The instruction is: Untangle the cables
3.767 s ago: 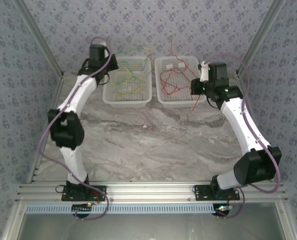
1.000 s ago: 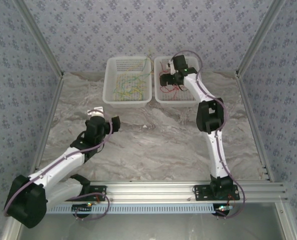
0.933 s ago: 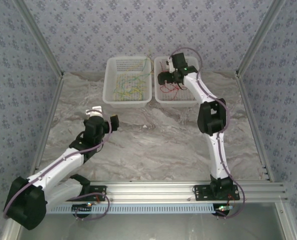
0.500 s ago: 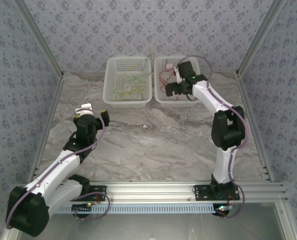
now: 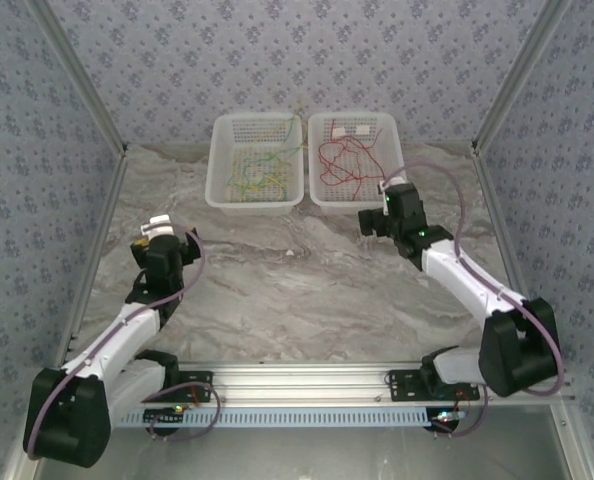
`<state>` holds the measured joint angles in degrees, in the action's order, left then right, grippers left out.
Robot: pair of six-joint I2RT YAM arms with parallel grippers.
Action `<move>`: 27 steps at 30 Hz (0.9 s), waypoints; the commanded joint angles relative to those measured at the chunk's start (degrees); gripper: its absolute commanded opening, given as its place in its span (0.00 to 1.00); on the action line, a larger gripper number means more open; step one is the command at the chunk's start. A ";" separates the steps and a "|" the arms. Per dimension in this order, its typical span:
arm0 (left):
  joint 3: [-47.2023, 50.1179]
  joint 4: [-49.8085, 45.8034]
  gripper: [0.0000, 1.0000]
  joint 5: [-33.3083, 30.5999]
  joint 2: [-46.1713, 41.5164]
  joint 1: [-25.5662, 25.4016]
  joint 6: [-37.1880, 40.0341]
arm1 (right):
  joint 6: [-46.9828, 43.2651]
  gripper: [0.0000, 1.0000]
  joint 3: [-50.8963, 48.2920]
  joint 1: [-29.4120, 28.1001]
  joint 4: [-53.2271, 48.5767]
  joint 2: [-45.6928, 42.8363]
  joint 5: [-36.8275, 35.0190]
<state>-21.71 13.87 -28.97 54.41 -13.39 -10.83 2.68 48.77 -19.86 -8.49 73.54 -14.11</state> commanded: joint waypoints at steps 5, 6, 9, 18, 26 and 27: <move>4.32 8.51 0.99 2.33 0.08 2.52 4.84 | -1.52 1.00 -16.44 0.14 12.85 -14.89 -5.48; 4.88 10.13 0.99 2.48 1.28 3.17 4.81 | -2.34 1.00 -18.61 0.30 14.25 -16.73 -7.35; 5.39 13.77 0.99 4.55 4.93 4.82 5.18 | -4.22 1.00 -24.11 2.70 17.72 -20.21 -7.90; 7.62 35.26 0.99 16.42 18.15 11.62 6.81 | -6.48 1.00 -33.35 15.46 34.02 -13.61 1.33; 6.53 49.82 0.99 27.38 33.84 14.11 9.75 | -6.30 1.00 -29.18 21.37 48.32 2.25 14.57; 5.29 44.93 0.99 29.08 32.58 14.06 10.57 | -5.44 1.00 -29.42 22.43 51.71 4.54 17.97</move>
<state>-14.70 55.13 -7.55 86.63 0.08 -2.81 -4.95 16.86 0.34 34.41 74.72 -4.91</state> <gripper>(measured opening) 0.992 0.999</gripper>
